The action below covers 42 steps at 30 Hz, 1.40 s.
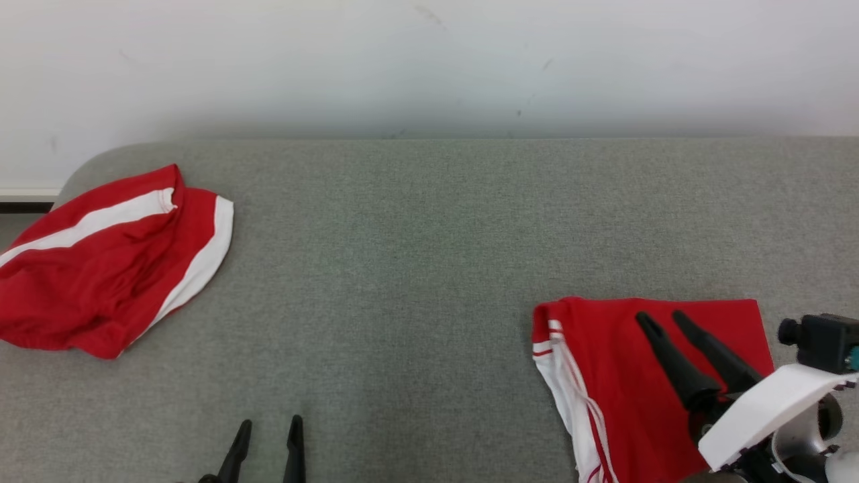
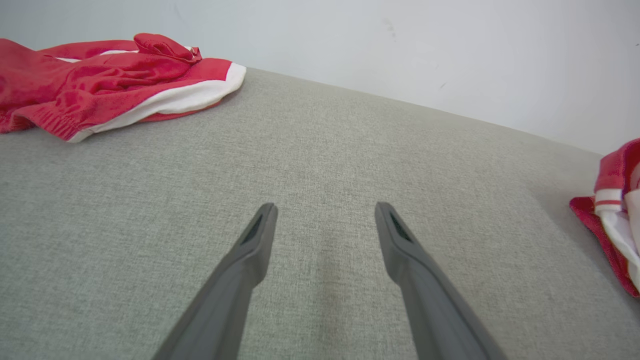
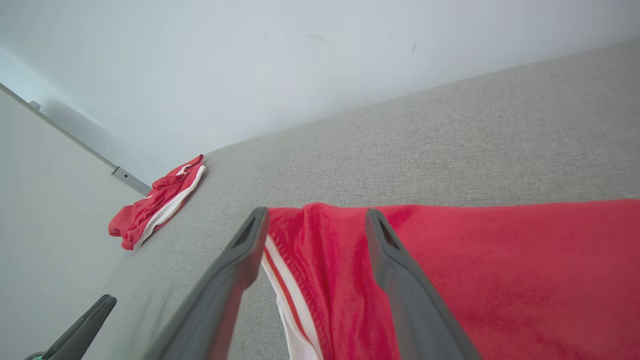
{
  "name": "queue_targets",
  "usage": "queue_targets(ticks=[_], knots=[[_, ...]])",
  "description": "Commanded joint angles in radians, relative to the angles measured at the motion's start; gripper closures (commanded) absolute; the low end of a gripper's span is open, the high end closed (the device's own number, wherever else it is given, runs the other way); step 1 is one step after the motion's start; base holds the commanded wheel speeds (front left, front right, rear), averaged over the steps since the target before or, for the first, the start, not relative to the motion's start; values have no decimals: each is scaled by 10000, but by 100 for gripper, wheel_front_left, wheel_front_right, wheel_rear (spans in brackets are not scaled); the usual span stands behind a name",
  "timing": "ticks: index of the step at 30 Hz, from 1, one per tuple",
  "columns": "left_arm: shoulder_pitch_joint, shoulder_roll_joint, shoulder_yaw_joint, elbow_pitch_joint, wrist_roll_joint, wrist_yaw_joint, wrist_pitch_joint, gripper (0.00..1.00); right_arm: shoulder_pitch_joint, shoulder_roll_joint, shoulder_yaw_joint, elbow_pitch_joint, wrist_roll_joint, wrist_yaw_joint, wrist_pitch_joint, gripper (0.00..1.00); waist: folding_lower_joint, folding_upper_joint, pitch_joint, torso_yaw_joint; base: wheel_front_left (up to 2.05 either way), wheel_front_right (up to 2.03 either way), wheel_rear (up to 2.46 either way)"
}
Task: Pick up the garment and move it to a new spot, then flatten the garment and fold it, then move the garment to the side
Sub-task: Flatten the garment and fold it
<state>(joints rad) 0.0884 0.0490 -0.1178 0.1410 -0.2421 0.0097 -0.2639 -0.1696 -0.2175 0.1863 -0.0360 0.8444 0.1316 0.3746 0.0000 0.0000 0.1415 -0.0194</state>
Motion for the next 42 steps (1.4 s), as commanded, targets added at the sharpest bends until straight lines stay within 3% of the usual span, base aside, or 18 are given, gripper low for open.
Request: queue_targets(ticks=[1,11,18,20,24,30,42], knots=[[97,33,29,-30,12,40,-4,0,140,20,-106,-162,-110,-19,-169,0,0,0,-33,-40,0,0,0],[311,33,144,-173,-60,68,-4,0,1336,-1092,-1417,-804,-3252,-19,-3021,0,0,0,-331,-338,0,0,0],[501,33,295,-296,191,21,-4,0,2201,-1591,-1986,671,-5252,-21,-5711,0,0,0,-718,-440,0,0,0],[609,33,371,-266,248,-34,-4,0,2401,-1431,-2158,1255,-5574,-21,-6125,0,0,0,-866,-451,0,0,0],[834,33,491,-205,225,-68,-4,0,2744,-1086,-2687,2018,-5870,-21,-6393,0,0,0,-1223,-471,0,0,0],[1053,33,667,-312,120,-39,-4,0,3244,-353,-3488,1756,-6039,-21,-6400,0,0,0,-1406,-532,0,0,0],[1396,33,847,-264,294,-146,-3,0,3590,-55,-3126,1722,-6122,-21,-6398,0,0,0,-1725,-553,0,0,0]])
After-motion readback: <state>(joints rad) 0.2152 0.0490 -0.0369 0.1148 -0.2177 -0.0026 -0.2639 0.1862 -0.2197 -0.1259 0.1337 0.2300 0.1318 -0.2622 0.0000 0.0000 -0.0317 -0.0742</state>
